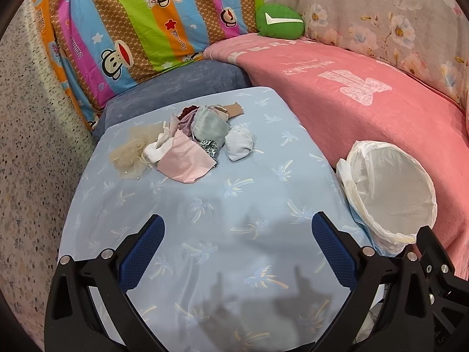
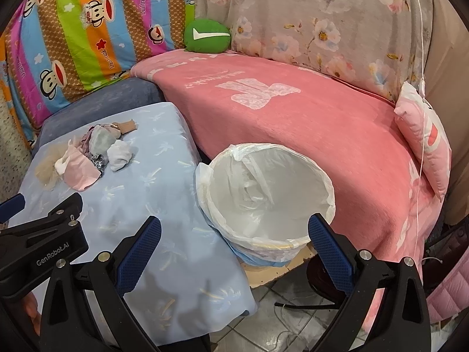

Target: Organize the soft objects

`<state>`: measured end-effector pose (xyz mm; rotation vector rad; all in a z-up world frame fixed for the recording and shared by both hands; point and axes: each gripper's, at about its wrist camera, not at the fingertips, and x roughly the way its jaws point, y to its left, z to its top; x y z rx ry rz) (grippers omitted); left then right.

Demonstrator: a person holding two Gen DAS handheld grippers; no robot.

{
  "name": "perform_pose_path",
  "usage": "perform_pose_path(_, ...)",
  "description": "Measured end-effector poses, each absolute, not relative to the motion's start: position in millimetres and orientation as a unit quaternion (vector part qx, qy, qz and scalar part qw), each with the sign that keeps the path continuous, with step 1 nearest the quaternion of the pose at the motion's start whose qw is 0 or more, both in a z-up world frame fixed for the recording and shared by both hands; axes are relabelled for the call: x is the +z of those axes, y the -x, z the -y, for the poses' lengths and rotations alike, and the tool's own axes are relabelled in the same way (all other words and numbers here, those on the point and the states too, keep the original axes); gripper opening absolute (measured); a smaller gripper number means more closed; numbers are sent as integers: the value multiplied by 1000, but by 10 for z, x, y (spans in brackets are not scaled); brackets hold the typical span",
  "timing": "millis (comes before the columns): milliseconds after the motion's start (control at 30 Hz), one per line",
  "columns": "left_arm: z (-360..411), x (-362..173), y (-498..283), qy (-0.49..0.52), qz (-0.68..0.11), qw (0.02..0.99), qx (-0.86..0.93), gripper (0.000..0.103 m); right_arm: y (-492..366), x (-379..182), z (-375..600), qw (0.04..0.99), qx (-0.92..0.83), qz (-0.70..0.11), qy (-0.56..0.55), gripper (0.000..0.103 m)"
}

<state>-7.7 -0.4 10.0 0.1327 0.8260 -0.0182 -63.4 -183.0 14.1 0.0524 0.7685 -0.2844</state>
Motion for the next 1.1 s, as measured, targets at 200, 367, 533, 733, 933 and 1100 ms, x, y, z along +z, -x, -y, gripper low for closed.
perform_pose_path(200,-42,93,70,-60,-401,914,1,96,615,144,1791,918,-134,-374,-21,97)
perform_pose_path(367,-64,88,69,-57,-401,914,5,96,614,146,1789,918,-132,-374,-19,97)
perform_pose_path(533,-66,87,68,-58,-401,914,4,96,612,146,1790,918,-133,-374,-20,97)
perform_pose_path(733,-67,83,68,-58,-400,914,5,96,605,142,1785,917,-133,-375,-20,97)
perform_pose_path(933,-88,67,26,-56,-404,913,7,96,567,130,1762,917,-130,-377,-19,97)
perform_pose_path(1100,-124,48,-17,-54,-407,912,9,96,501,121,1736,916,-129,-380,-17,97)
